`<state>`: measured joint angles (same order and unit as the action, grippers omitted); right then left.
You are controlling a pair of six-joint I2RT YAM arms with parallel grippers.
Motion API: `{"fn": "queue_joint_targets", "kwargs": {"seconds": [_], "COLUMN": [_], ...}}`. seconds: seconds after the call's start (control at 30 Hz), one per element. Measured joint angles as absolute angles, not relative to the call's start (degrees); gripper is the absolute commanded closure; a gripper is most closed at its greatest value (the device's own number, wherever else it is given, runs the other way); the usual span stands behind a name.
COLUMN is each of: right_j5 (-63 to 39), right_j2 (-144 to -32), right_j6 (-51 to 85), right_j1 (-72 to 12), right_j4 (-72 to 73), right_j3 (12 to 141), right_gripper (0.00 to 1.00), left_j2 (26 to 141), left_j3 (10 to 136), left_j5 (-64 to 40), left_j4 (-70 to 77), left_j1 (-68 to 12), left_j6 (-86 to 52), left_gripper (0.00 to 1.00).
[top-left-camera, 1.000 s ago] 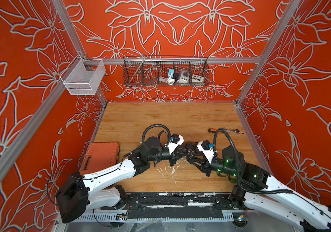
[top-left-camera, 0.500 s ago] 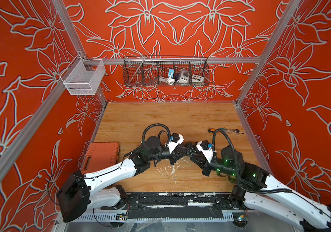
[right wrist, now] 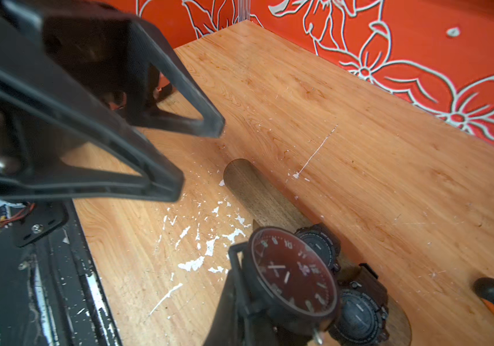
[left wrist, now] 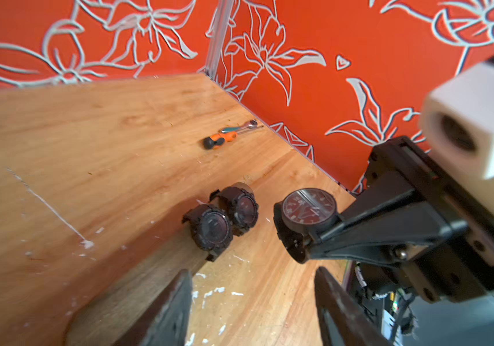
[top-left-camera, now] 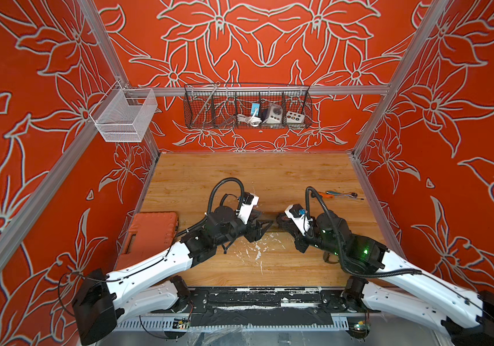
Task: Place watch on stand
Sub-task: Pick up the watch at the center of the board.
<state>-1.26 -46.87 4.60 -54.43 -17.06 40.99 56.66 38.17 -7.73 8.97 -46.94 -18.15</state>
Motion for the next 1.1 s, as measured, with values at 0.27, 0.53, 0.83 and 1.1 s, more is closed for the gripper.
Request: {"fn": "queue_joint_targets", "kwargs": {"seconds": [0.27, 0.53, 0.83, 1.1], "right_j5": [-2.0, -4.0, -6.2, -6.9], "right_j2": [-47.0, -48.8, -53.8, -55.4], "right_j6": [-1.3, -6.9, -10.1, -11.5], "right_j1": [-55.6, -56.3, -56.6, -57.0], "right_j4": [-10.0, -2.5, 2.9, 4.8], "right_j3": [39.9, 35.8, 35.8, 35.8], "right_gripper": [1.0, 1.0, 1.0, 1.0], "left_j2": [55.4, 56.9, 64.1, 66.7], "left_j3": [42.7, 50.2, 56.8, 59.6], "left_j5": [-8.8, -12.2, -14.2, -16.7], "left_j4": [-1.4, -11.4, -19.5, -23.6], "left_j1": [-45.3, -44.3, -44.2, -42.8], "left_j6": [-26.9, -30.7, -32.2, -33.6], "left_gripper": [0.25, 0.19, 0.22, 0.27]}}
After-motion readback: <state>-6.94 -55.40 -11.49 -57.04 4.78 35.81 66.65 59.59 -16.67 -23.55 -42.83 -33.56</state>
